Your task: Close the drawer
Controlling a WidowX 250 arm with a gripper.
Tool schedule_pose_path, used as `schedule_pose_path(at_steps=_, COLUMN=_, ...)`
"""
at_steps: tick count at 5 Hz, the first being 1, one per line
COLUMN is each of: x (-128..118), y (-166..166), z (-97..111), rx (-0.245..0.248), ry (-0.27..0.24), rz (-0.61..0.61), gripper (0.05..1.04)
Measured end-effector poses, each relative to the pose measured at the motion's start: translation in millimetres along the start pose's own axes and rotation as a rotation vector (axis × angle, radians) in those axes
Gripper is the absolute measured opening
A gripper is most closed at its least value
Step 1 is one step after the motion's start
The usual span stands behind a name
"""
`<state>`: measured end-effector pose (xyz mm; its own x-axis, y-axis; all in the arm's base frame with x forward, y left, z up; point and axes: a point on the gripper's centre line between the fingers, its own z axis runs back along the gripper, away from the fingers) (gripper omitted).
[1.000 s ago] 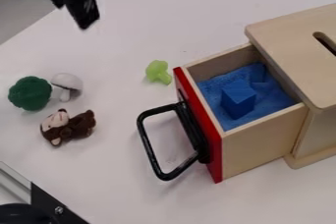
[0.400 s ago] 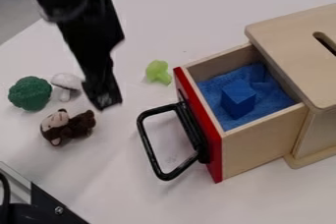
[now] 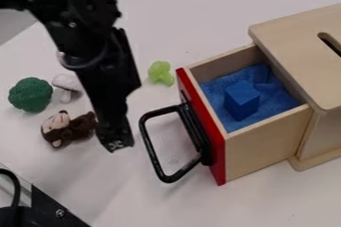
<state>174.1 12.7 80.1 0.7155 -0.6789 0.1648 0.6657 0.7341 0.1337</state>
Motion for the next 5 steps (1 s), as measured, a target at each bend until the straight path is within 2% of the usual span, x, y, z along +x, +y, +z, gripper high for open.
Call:
schedule_pose_path(at_steps=1, x=9.6, y=-6.9, z=-7.4, rx=-0.055, ry=0.007, rz=0.061, gripper=0.999)
schedule_pose_path(at_steps=2, x=24.4, y=-2.6, z=-4.9, rx=-0.078, ry=-0.027, rz=0.151, gripper=0.999)
schedule_pose_path(at_steps=3, x=36.9, y=0.5, z=-10.2, rx=-0.081, ry=-0.047, rz=0.210, gripper=0.999)
schedule_pose_path(at_steps=5, x=60.5, y=1.9, z=-26.8, rx=-0.088, ry=-0.064, rz=0.248, gripper=0.999)
